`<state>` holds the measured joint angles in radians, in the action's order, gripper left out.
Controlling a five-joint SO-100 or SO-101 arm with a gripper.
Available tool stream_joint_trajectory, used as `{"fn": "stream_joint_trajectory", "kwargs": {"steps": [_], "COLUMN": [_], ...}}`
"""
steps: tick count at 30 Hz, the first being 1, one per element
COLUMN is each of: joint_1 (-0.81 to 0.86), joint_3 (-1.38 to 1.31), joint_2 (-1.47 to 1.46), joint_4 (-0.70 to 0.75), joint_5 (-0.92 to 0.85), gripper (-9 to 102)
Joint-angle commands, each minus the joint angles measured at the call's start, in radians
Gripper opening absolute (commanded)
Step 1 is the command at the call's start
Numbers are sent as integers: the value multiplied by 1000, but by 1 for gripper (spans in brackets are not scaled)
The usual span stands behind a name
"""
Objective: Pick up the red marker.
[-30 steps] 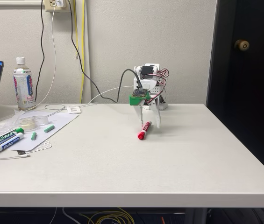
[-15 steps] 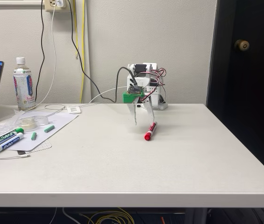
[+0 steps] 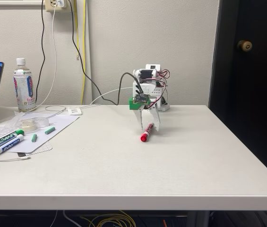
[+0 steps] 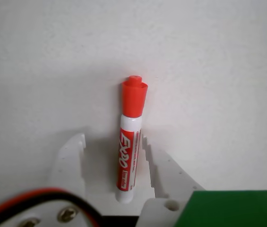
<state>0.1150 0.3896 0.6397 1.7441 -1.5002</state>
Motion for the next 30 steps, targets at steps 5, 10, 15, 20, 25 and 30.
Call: {"fn": "stream_joint_trajectory", "kwargs": {"steps": [5,10,15,20,25,30], "joint_1": [2,12,18,18,18,15], "joint_3": [-14,-14,-14,-14,-20,-26], "joint_2": [-15,-44,-57,-58,-58,-58], "joint_4": [-8,-32,-38,-41,-43,-43], "joint_5": [-3,-11,-12,-9,-3,3], "gripper": [28,28,26,22,18,15]}}
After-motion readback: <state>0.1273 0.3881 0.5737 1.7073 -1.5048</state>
